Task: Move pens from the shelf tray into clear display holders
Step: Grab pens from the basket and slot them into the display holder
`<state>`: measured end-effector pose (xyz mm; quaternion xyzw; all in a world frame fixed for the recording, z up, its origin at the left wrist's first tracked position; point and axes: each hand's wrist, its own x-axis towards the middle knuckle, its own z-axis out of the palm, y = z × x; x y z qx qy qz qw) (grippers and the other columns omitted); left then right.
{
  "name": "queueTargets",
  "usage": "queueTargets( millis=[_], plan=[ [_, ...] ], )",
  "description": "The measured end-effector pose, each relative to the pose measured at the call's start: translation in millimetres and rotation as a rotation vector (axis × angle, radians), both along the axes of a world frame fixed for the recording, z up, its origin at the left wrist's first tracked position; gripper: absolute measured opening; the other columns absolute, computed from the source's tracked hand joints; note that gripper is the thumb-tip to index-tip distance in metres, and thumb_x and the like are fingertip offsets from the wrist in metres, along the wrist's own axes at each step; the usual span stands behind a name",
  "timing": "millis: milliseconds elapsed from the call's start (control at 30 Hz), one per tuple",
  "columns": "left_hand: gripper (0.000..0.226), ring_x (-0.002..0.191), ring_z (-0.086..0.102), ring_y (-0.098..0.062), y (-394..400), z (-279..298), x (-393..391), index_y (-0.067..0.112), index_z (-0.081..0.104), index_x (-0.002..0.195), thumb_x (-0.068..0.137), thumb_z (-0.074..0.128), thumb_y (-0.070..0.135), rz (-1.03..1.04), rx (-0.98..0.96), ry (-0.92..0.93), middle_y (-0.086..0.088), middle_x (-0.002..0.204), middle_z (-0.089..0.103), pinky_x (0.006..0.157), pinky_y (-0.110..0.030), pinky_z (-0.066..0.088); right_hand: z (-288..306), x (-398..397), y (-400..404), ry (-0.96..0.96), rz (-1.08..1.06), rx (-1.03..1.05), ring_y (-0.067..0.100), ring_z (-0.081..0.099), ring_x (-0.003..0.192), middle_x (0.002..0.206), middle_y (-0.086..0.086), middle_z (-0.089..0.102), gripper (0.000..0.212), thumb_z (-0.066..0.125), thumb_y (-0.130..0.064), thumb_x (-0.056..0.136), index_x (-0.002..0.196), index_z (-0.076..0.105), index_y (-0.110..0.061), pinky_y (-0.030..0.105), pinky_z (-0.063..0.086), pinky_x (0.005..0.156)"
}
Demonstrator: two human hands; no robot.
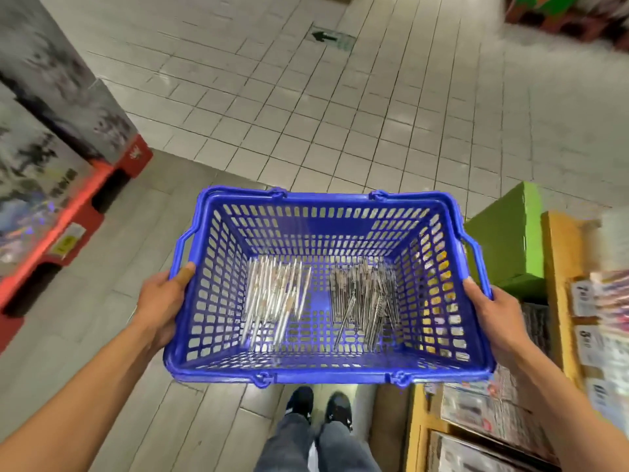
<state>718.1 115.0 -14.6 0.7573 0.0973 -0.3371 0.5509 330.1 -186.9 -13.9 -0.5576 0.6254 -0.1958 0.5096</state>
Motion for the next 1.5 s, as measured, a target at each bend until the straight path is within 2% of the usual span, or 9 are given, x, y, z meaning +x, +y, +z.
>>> queueTargets(
  millis=[100,267,433,533,633,833,1033,1400,1500],
  plan=[
    [0.021,0.054,0.071,-0.024,28,31,-7,0.010,0.069,0.090,0.093,0.068,0.031,0.105,-0.023,-0.020,-0.010,0.071,0.075,0.049,-0.037,0.058,24,16,-2,-0.016,0.084,-0.015,0.012,0.068,0.053,0.067,0.001,0.074,0.027,0.066,-0.036,0.090,0.088,0.070,-0.009,0.025,0.052,0.044],
    [0.022,0.048,0.069,-0.025,78,65,-42,0.009,0.067,0.085,0.093,0.067,0.029,0.309,-0.022,-0.040,-0.011,0.063,0.073,0.041,-0.037,0.054,51,59,-14,0.022,0.304,-0.003,0.028,0.071,0.068,0.076,0.011,0.075,0.034,0.066,-0.041,0.090,0.083,0.070,-0.009,0.044,0.059,0.067],
    [0.020,0.053,0.071,-0.027,145,77,-95,0.012,0.067,0.088,0.094,0.066,0.031,0.563,-0.026,-0.057,-0.011,0.068,0.075,0.044,-0.039,0.056,76,122,-11,0.005,0.559,-0.073,-0.001,0.063,0.045,0.055,-0.011,0.069,0.034,0.064,-0.044,0.090,0.082,0.068,-0.011,0.012,0.045,0.041],
    [0.021,0.055,0.071,-0.026,189,76,-132,0.013,0.067,0.088,0.095,0.064,0.033,0.720,-0.023,-0.060,-0.011,0.071,0.075,0.051,-0.041,0.058,87,165,10,0.012,0.749,0.007,0.026,0.073,0.065,0.072,0.005,0.075,0.032,0.066,-0.047,0.088,0.090,0.066,-0.015,0.039,0.060,0.064],
    [0.024,0.063,0.072,-0.029,234,76,-170,0.011,0.068,0.094,0.095,0.064,0.035,0.869,-0.020,-0.072,-0.011,0.077,0.076,0.064,-0.048,0.059,93,207,44,-0.014,0.916,0.006,0.031,0.073,0.067,0.074,0.009,0.075,0.031,0.067,-0.046,0.087,0.090,0.065,-0.015,0.045,0.060,0.067],
    [0.025,0.054,0.071,-0.025,319,81,-256,0.005,0.068,0.094,0.098,0.060,0.029,1.181,-0.062,-0.096,-0.011,0.069,0.075,0.048,-0.038,0.057,94,274,150,-0.036,1.238,0.012,0.028,0.073,0.064,0.074,0.009,0.075,0.033,0.067,-0.044,0.088,0.094,0.066,-0.012,0.040,0.060,0.056],
    [0.022,0.045,0.067,-0.020,397,88,-343,0.007,0.064,0.088,0.100,0.057,0.024,1.500,-0.070,-0.119,-0.007,0.059,0.071,0.040,-0.033,0.054,90,320,294,0.021,1.543,-0.075,0.033,0.072,0.071,0.073,0.012,0.074,0.043,0.066,-0.050,0.085,0.083,0.071,-0.008,0.055,0.058,0.074],
    [0.023,0.041,0.065,-0.019,506,101,-496,0.008,0.062,0.086,0.100,0.056,0.025,1.959,-0.008,-0.121,-0.006,0.054,0.070,0.035,-0.032,0.051,84,318,569,-0.004,1.964,-0.069,0.033,0.072,0.070,0.072,0.010,0.074,0.037,0.069,-0.048,0.084,0.077,0.071,-0.012,0.055,0.058,0.073],
    [0.022,0.042,0.066,-0.020,526,102,-528,0.008,0.063,0.086,0.097,0.061,0.027,2.099,-0.009,-0.110,-0.007,0.055,0.070,0.037,-0.036,0.052,86,307,638,-0.039,2.062,-0.052,0.025,0.072,0.065,0.070,0.007,0.074,0.035,0.068,-0.043,0.087,0.083,0.070,-0.008,0.040,0.060,0.059]
  ],
)
